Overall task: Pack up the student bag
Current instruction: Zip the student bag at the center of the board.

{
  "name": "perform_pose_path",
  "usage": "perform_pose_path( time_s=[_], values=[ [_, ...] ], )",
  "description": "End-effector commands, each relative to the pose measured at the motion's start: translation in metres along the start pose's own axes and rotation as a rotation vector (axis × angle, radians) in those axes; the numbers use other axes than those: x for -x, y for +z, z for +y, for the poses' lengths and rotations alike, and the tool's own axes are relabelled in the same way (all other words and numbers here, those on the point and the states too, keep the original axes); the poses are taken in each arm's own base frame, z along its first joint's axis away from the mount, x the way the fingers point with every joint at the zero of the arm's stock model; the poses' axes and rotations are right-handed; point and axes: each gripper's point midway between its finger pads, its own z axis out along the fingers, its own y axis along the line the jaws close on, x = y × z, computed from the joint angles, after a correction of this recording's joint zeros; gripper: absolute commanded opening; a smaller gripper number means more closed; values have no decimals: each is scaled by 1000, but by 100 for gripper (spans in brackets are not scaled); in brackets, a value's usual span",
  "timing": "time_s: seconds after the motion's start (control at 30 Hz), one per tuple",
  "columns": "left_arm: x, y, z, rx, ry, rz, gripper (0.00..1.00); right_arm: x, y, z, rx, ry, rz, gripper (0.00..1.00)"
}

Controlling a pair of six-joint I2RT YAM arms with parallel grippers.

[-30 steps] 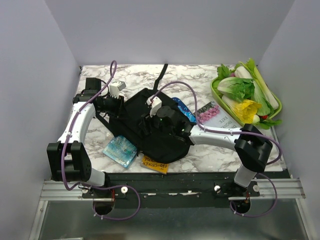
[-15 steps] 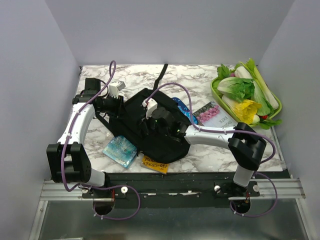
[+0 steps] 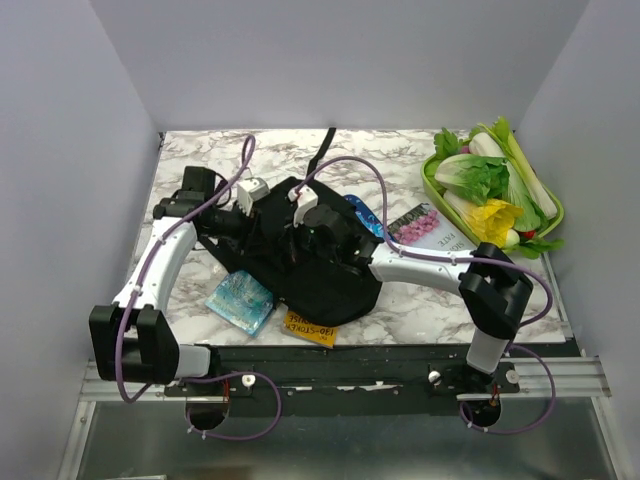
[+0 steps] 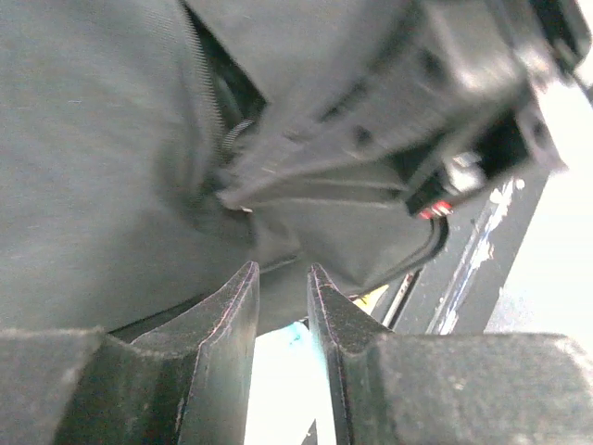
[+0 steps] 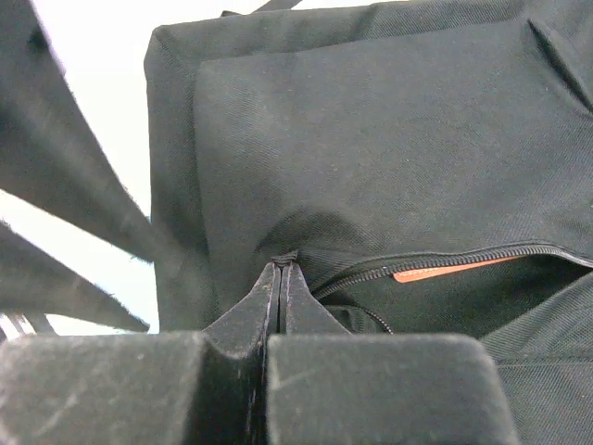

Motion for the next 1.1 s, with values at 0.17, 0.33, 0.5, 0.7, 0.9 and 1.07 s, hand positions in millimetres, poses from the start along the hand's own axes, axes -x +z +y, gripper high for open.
perform_pose_path(
  time_s=[0.17,0.33,0.5,0.7,0.9,1.07],
  values=[
    [-26,17,-23,-3,183,-10,36,32,-3,-11,92,234,-22,1],
    [-36,28,-3,71,139,-26,41,32,-3,-12,119,274,-17,1],
    [-22,30,11,155,92,-93,43,33,-6,-6,155,280,-19,1],
    [2,25,9,152,135,-132,44,31,-7,-7,157,282,-14,1],
    [2,20,-9,78,176,-112,46,31,-7,-9,155,291,-16,1],
    [-9,27,-8,50,193,-82,47,31,-9,-11,152,301,-17,1]
  ],
)
